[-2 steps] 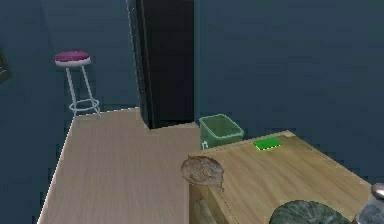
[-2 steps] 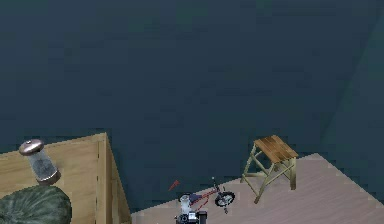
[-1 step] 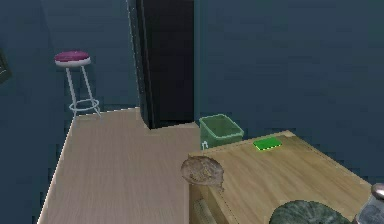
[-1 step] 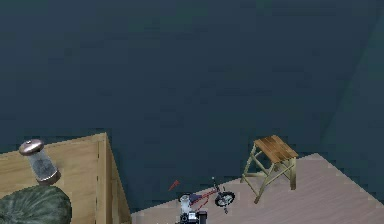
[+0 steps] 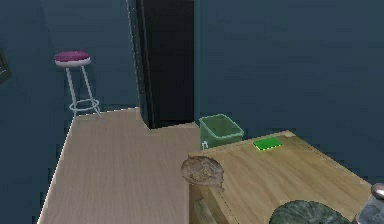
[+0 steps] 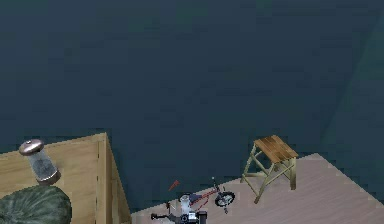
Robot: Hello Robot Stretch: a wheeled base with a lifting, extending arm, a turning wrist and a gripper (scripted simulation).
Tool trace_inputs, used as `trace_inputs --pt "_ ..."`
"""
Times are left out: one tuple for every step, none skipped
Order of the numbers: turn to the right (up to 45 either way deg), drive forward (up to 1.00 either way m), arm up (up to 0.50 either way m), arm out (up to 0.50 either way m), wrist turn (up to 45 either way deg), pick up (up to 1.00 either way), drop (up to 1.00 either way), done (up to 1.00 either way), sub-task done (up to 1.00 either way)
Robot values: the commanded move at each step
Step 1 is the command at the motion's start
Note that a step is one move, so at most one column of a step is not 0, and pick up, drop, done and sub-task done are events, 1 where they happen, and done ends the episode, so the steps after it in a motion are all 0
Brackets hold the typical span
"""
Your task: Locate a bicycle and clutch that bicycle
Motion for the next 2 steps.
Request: trace_inputs --pt "0.0 0.0 0.0 0.0 42.0 0.0 0.0 0.0 0.0" --pt "0.0 0.0 -0.3 0.0 0.0 0.0 0.0 0.0 0.0"
